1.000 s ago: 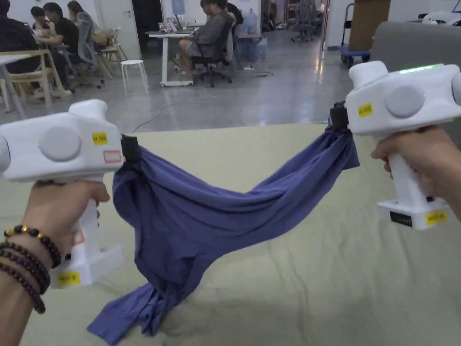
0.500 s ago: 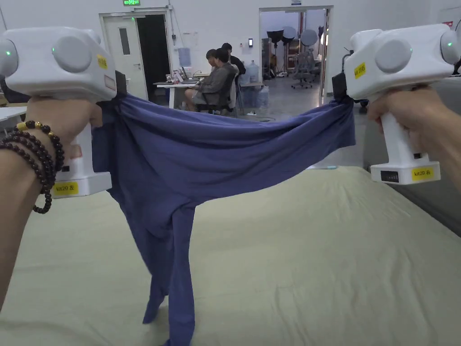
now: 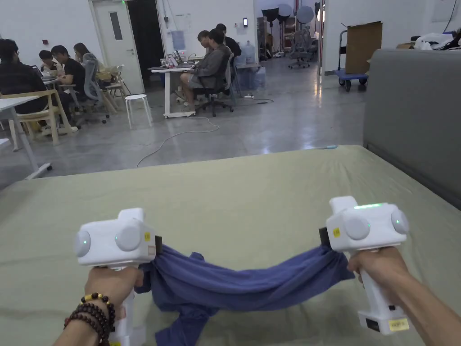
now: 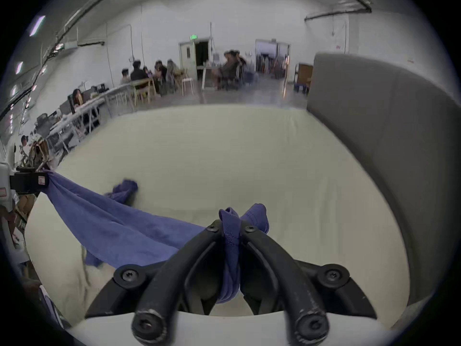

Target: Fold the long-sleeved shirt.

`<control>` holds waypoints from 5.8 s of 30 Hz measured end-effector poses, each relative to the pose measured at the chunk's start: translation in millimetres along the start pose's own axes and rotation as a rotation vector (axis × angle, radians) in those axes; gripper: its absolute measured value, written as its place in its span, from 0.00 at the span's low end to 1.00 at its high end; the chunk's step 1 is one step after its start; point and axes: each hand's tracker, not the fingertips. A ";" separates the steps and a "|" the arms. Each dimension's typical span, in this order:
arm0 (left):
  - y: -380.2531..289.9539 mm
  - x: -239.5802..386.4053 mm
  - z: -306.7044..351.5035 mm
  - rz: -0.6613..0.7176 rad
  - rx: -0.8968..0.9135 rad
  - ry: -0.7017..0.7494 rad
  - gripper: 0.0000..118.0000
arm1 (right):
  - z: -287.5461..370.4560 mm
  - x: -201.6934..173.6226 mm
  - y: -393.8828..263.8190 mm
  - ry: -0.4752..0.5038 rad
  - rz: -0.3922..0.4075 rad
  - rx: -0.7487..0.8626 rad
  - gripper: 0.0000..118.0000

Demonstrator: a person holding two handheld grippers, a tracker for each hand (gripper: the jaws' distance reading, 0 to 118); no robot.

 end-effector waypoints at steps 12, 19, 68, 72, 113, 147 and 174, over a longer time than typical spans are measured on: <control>-151.6 -21.7 61.4 -0.112 -0.121 -0.028 0.03 | 61.5 -19.0 -163.6 -0.015 0.017 -0.088 0.05; -231.8 -28.5 95.8 -0.157 -0.168 -0.061 0.03 | 100.3 -26.5 -251.2 -0.003 0.005 -0.172 0.05; -256.6 -12.4 78.8 -0.027 -0.119 0.025 0.08 | -6.6 8.3 -170.7 -0.066 0.050 -0.420 0.47; -248.8 -18.8 77.0 -0.022 -0.129 0.015 0.08 | 2.1 0.0 -171.4 -0.073 0.090 -0.372 0.00; 205.0 -4.4 163.8 -0.061 0.460 0.178 0.07 | 202.1 26.7 253.4 -0.078 0.015 0.462 0.00; -265.1 -37.1 112.7 -0.120 -0.210 -0.060 0.07 | 147.9 16.8 -268.7 -0.034 -0.143 -0.166 0.00; -149.7 10.9 109.1 -0.146 -0.009 -0.080 0.00 | 158.7 -13.4 -242.3 0.042 -0.035 -0.108 0.00</control>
